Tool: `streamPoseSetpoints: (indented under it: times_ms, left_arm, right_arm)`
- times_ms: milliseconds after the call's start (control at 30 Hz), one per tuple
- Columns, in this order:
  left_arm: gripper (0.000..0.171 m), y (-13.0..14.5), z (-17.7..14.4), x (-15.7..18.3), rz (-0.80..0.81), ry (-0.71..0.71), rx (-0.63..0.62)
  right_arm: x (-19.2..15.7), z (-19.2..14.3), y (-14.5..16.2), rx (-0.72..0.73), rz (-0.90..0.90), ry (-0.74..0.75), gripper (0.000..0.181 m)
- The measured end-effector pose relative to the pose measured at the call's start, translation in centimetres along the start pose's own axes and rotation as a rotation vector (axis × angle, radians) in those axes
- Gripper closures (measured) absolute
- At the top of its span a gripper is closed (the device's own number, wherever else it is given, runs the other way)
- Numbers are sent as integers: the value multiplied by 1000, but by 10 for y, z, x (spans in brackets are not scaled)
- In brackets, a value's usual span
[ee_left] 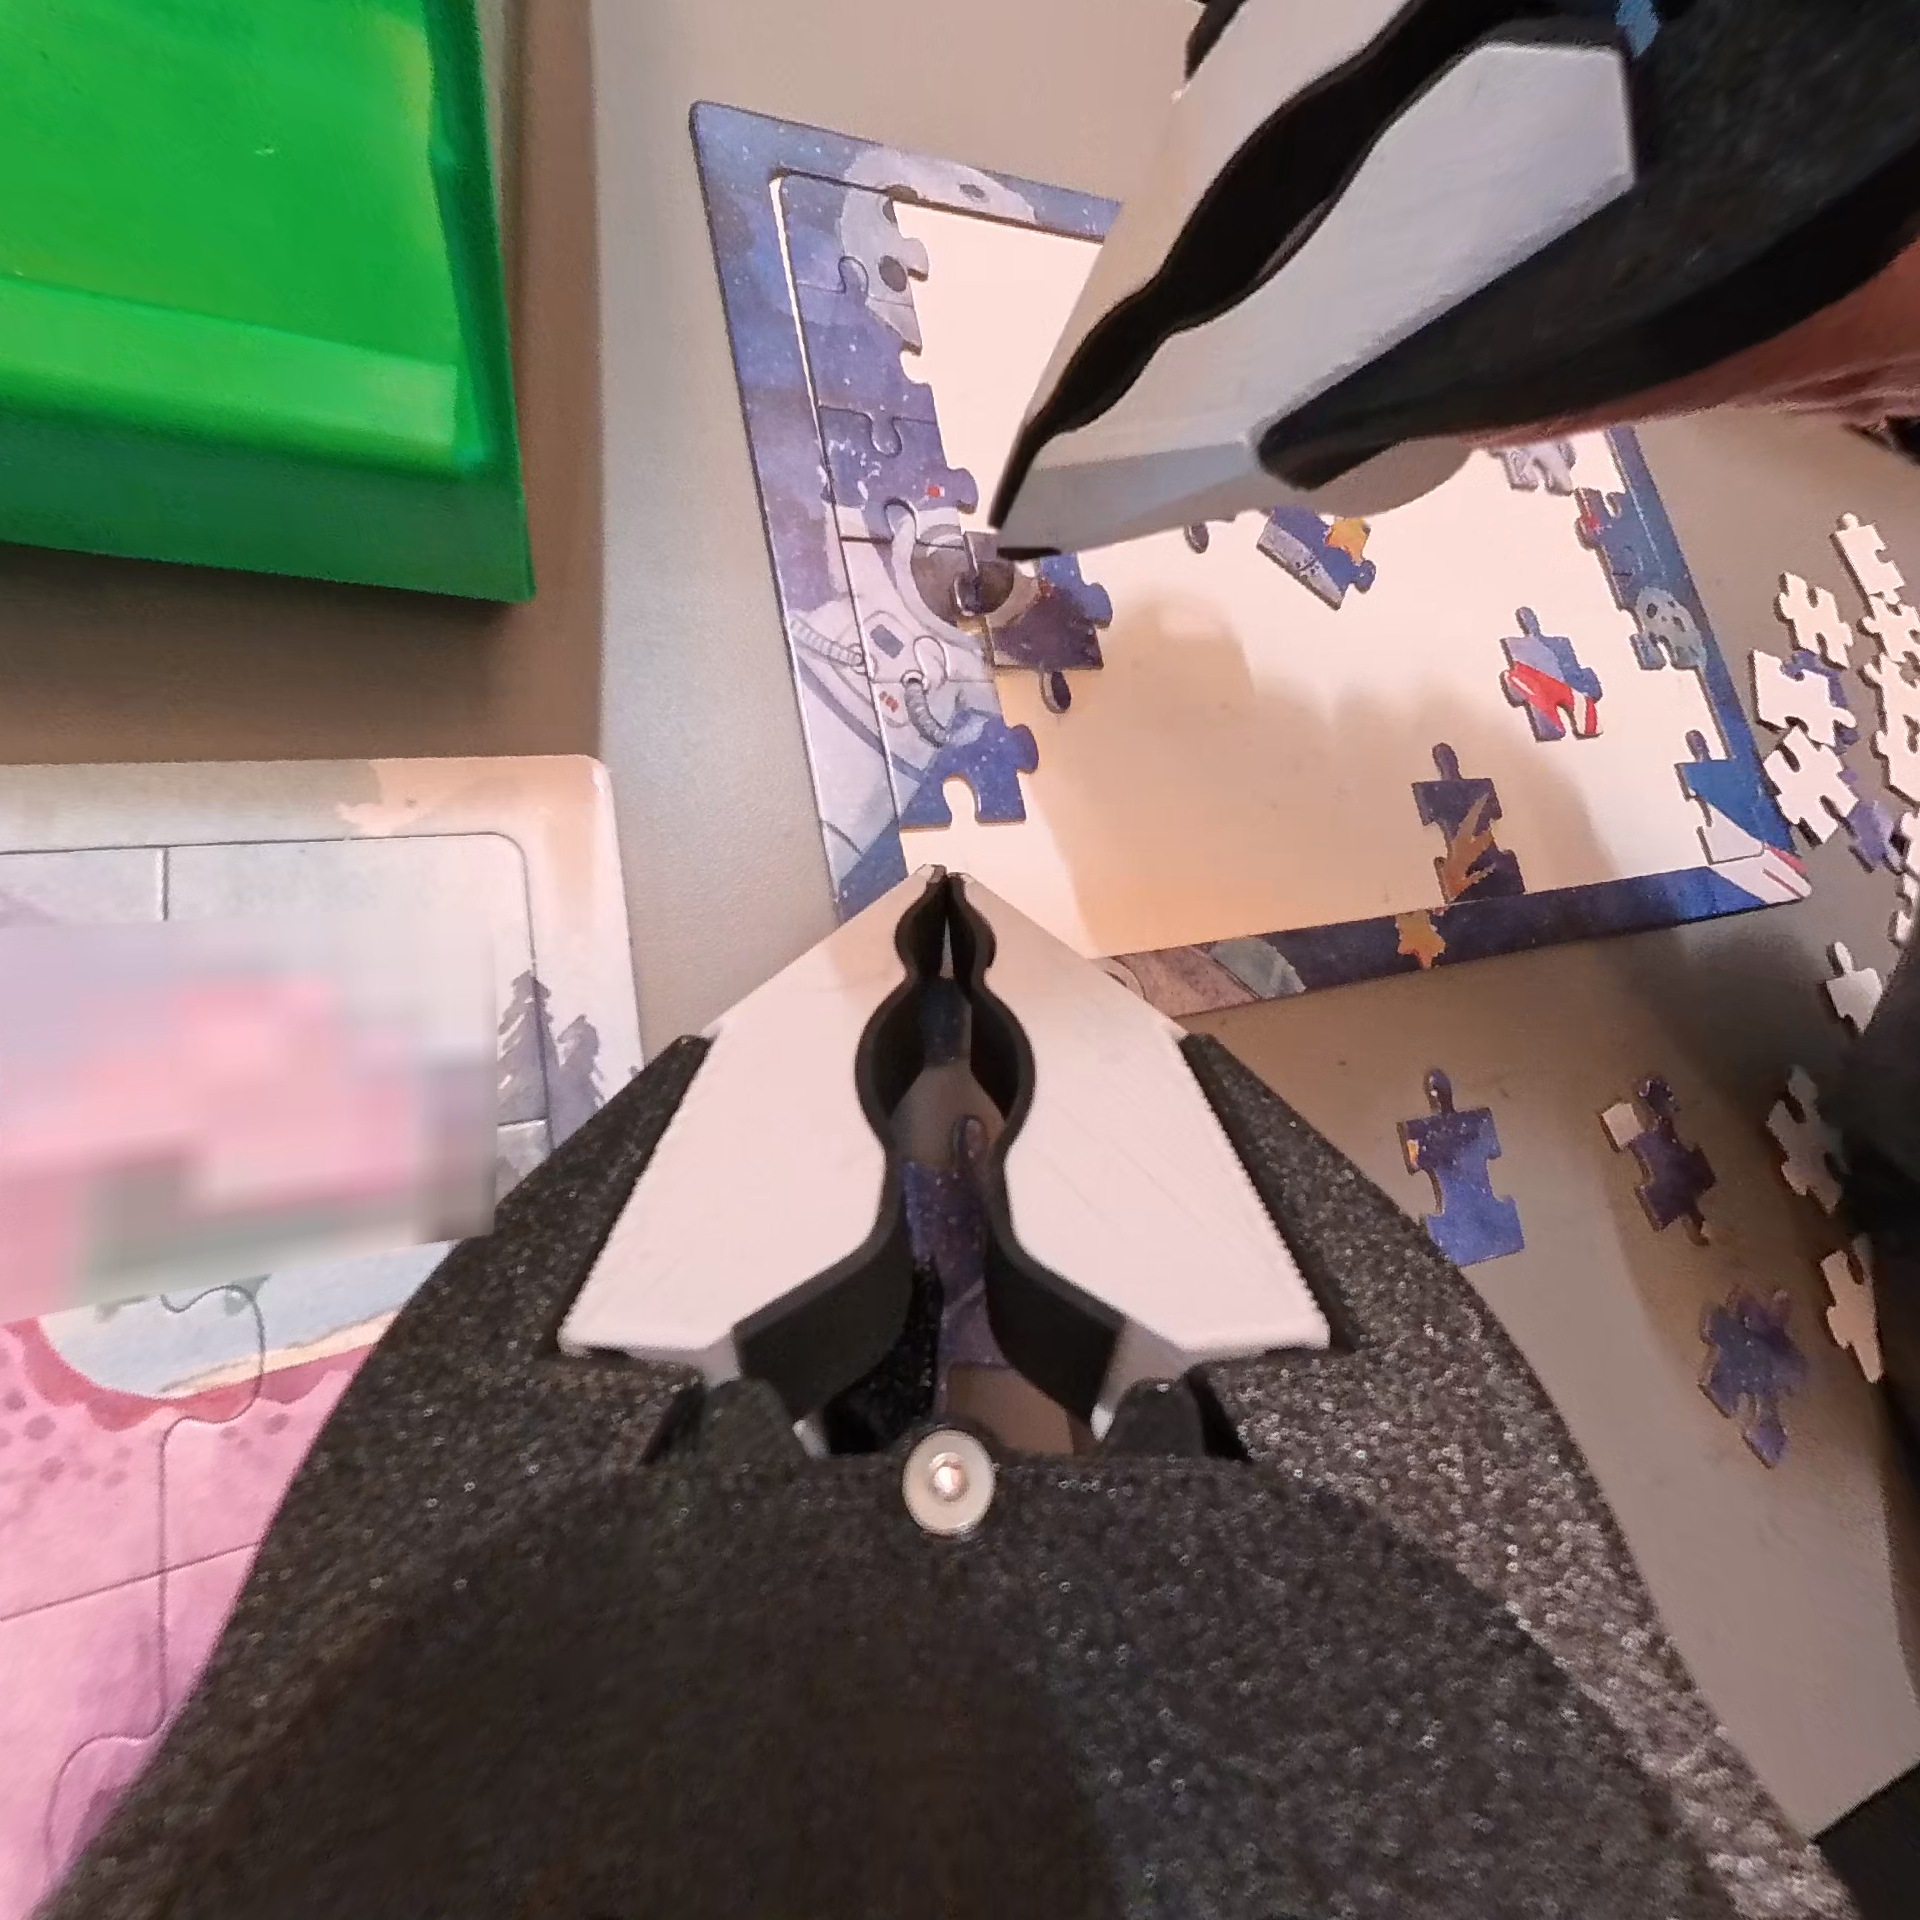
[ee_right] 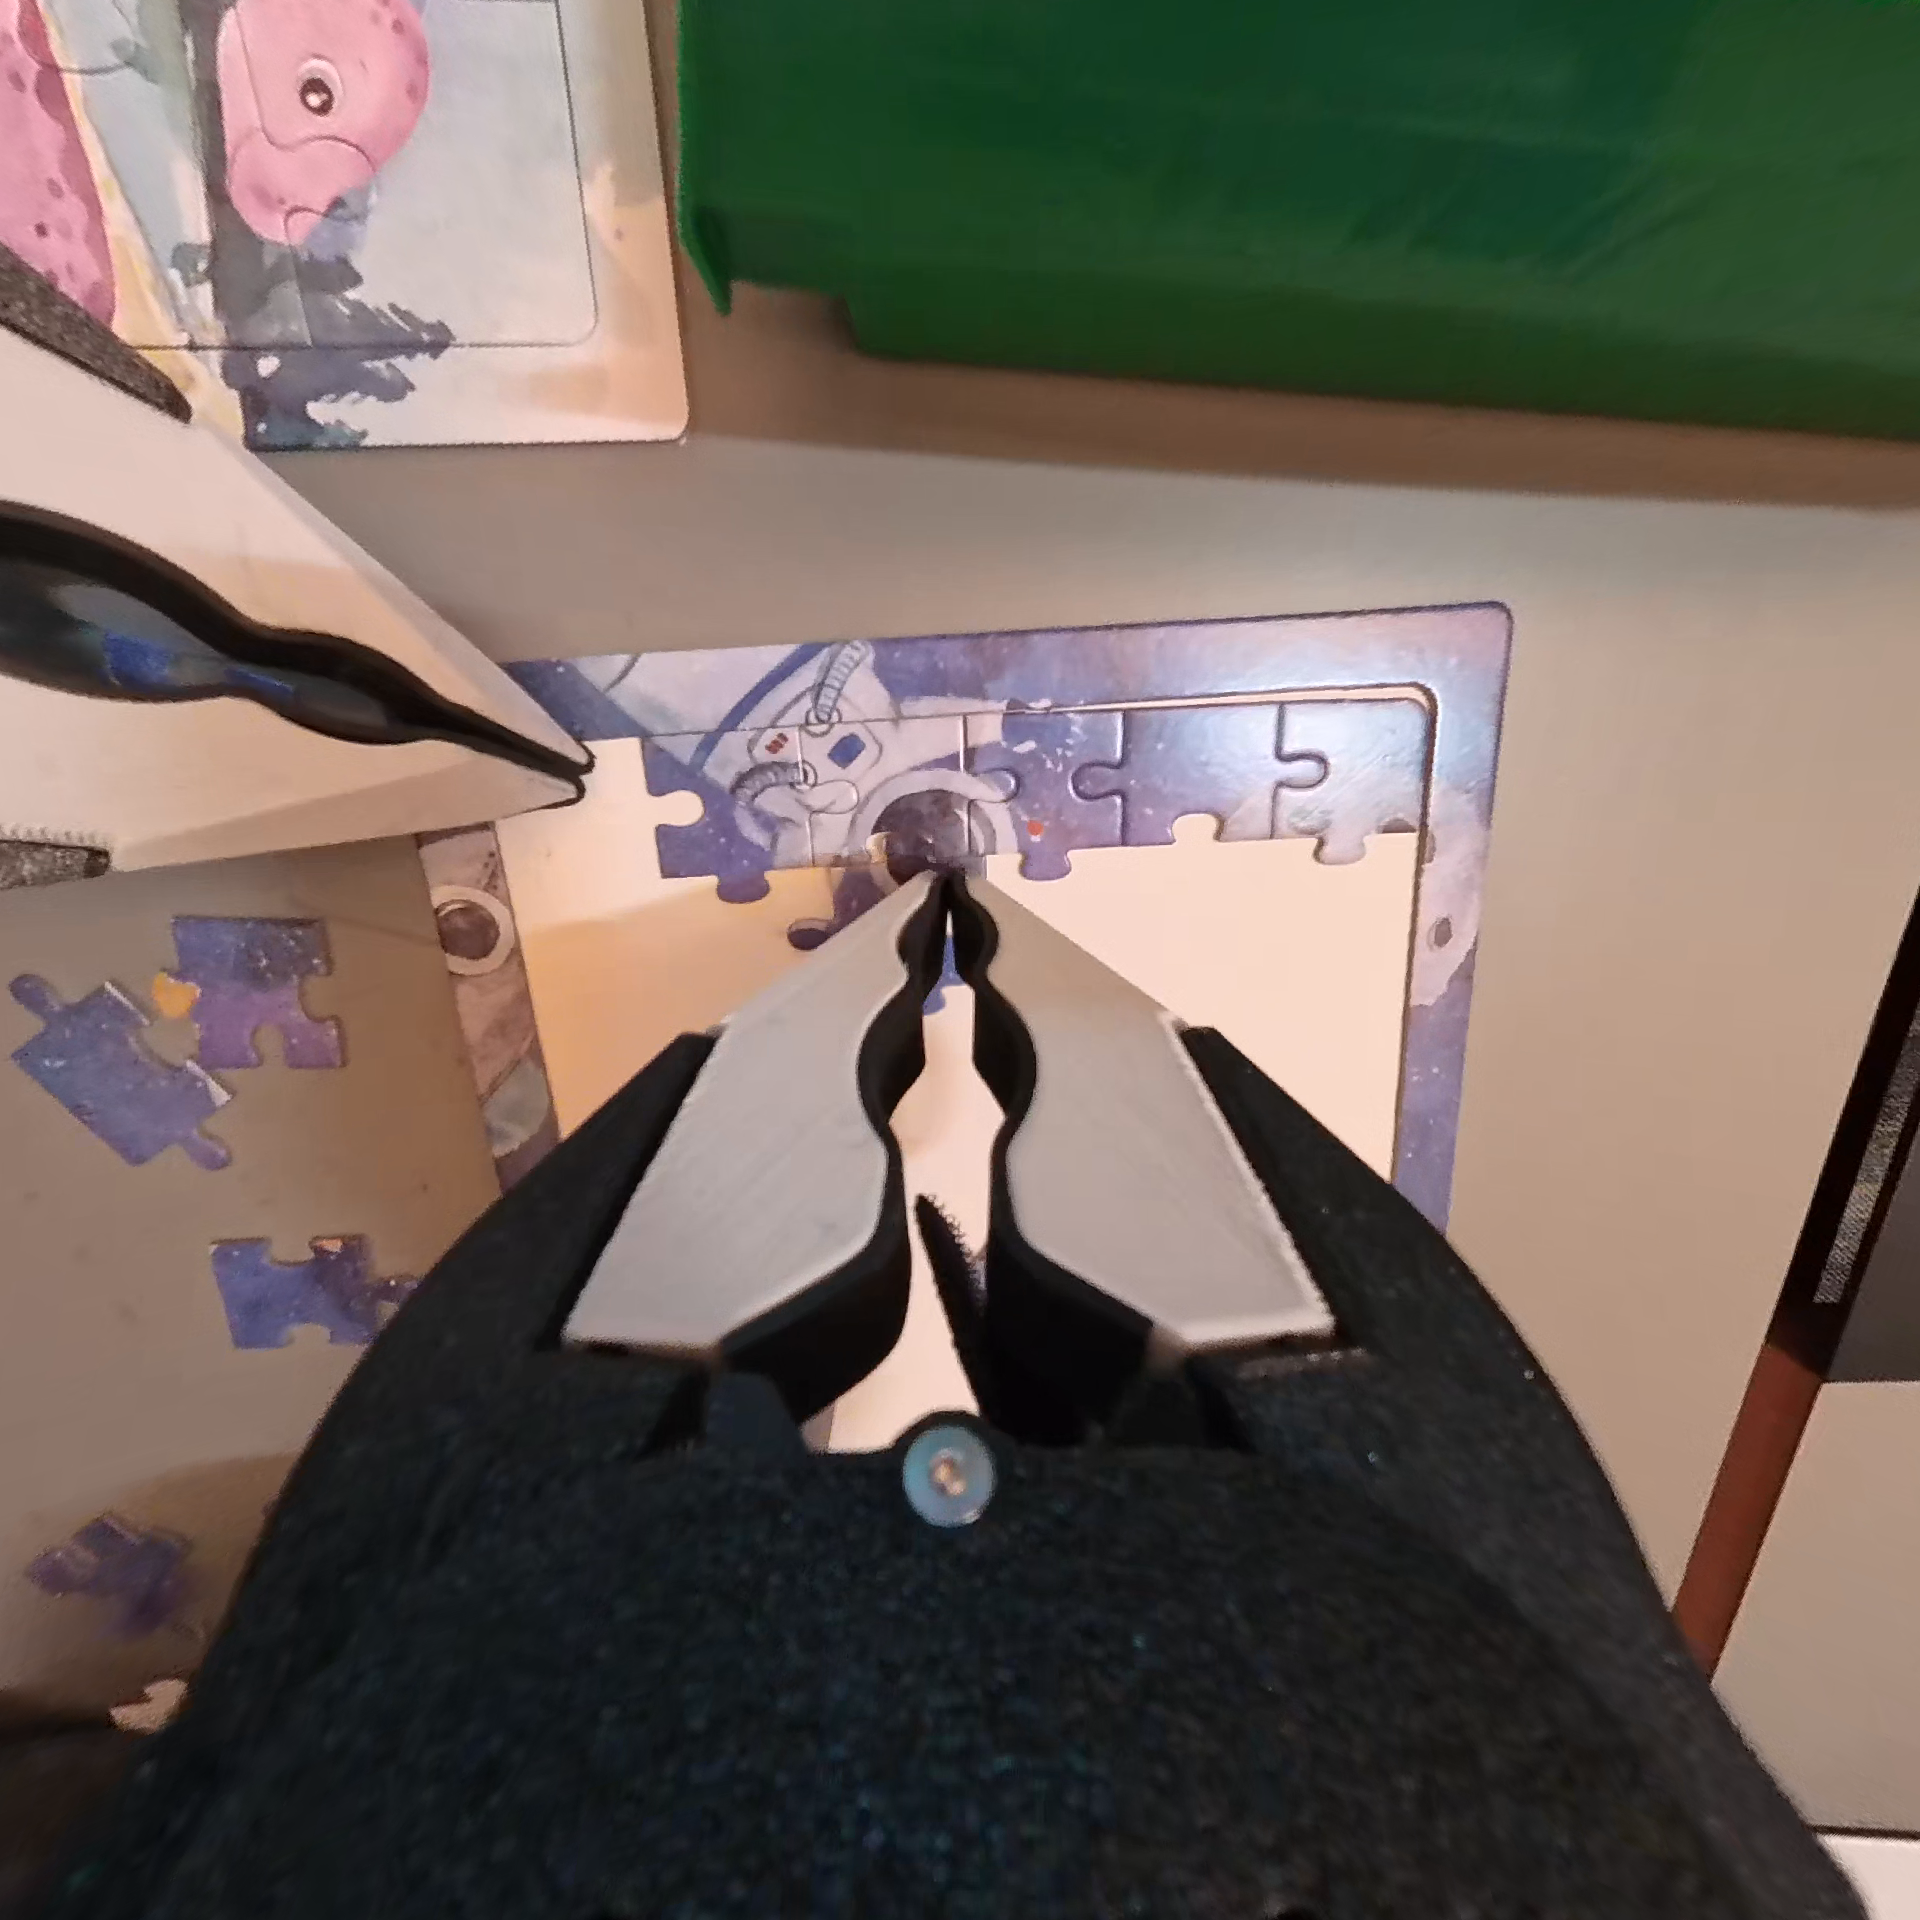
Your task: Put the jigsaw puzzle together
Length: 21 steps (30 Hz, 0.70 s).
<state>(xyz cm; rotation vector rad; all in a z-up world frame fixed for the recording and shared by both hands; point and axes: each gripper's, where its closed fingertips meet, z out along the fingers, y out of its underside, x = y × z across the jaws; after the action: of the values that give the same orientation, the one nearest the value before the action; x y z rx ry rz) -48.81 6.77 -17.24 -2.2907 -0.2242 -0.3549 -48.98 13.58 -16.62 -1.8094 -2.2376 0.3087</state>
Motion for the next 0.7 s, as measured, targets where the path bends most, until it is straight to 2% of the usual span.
streamPoseSetpoints:
  times_ms: [400,700]
  left_arm:
    - [171,0,0,0,1,-1,0]
    - [171,0,0,0,8,-8,0]
  right_arm:
    - [-5,6,5,-45,63,-1,181]
    - [-4,6,6,-94,274,55,181]
